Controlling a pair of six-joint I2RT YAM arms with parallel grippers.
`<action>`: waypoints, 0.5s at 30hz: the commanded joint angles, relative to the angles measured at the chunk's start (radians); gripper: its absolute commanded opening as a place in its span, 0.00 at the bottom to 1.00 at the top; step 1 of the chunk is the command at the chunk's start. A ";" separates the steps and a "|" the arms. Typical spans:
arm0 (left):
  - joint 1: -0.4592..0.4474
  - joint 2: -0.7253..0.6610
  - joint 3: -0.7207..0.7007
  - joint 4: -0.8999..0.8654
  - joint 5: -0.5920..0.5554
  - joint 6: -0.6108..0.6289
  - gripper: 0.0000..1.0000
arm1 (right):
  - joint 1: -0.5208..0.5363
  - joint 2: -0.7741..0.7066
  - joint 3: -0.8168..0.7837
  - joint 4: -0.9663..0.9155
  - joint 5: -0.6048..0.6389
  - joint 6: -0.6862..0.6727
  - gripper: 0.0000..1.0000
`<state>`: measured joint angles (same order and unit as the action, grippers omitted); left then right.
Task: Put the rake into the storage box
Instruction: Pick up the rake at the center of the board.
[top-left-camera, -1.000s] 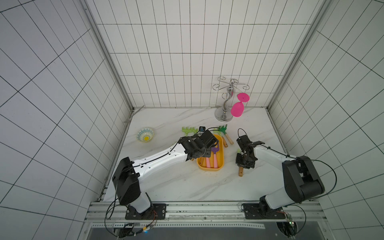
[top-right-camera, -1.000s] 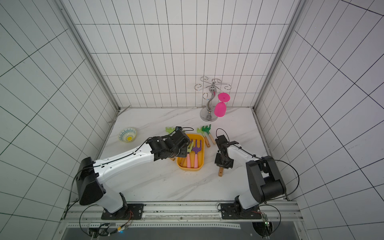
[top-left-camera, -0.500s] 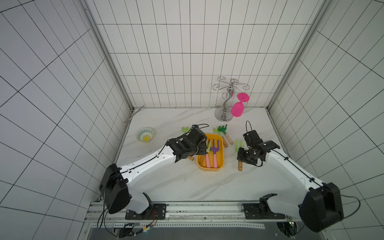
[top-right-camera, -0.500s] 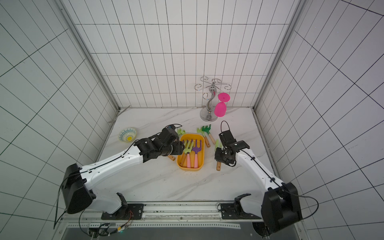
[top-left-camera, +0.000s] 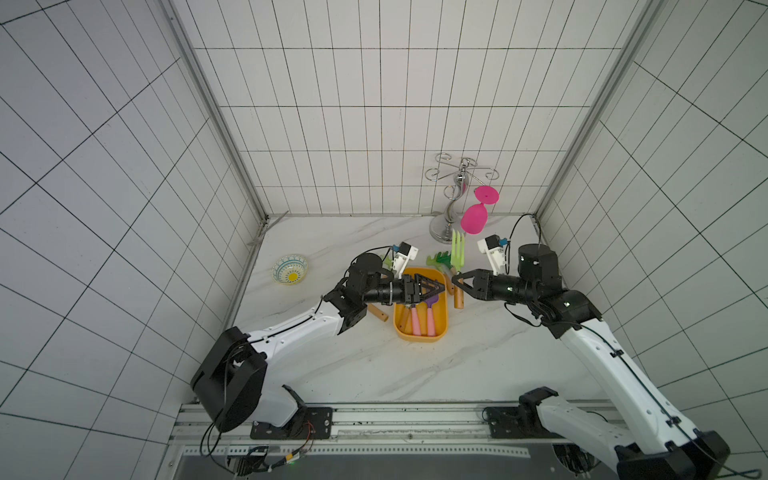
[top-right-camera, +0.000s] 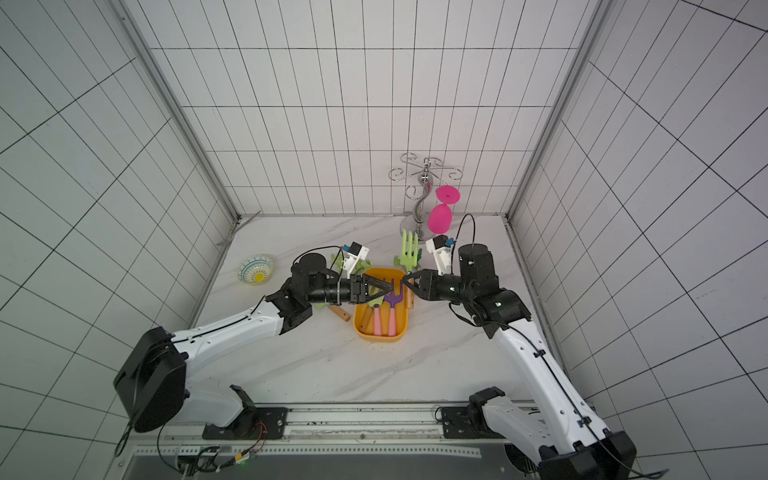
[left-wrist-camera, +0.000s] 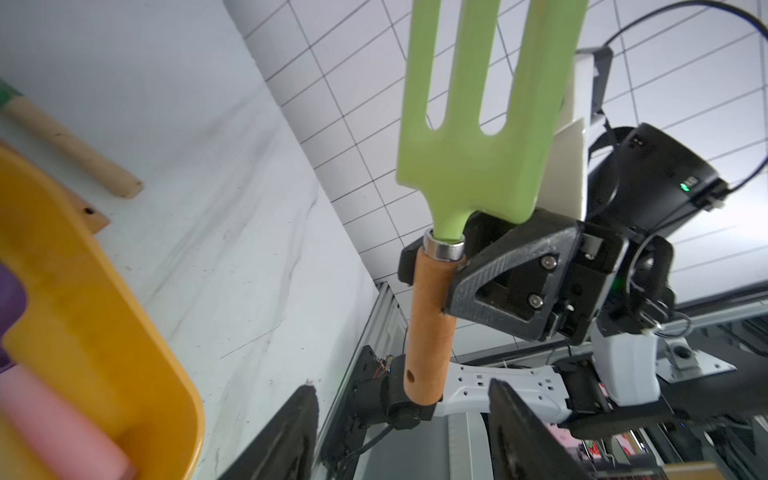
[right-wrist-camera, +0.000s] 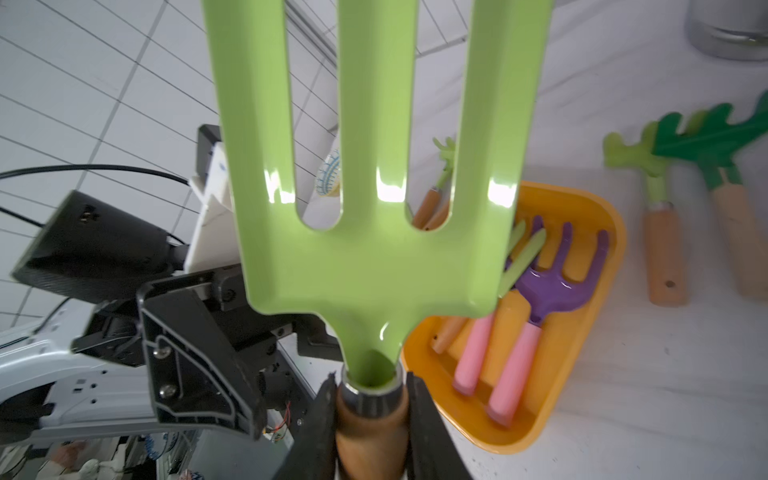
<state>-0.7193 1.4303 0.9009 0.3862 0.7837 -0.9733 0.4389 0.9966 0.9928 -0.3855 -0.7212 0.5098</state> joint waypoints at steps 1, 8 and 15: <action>-0.008 0.014 -0.006 0.167 0.092 -0.037 0.66 | 0.009 -0.015 -0.052 0.238 -0.161 0.110 0.11; -0.030 0.018 0.004 0.214 0.094 -0.044 0.64 | 0.011 -0.021 -0.096 0.366 -0.181 0.186 0.11; -0.045 0.053 0.003 0.273 0.071 -0.076 0.53 | 0.030 -0.013 -0.114 0.455 -0.191 0.240 0.12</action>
<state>-0.7605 1.4677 0.9005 0.6056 0.8589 -1.0405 0.4530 0.9962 0.9089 -0.0261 -0.8848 0.7177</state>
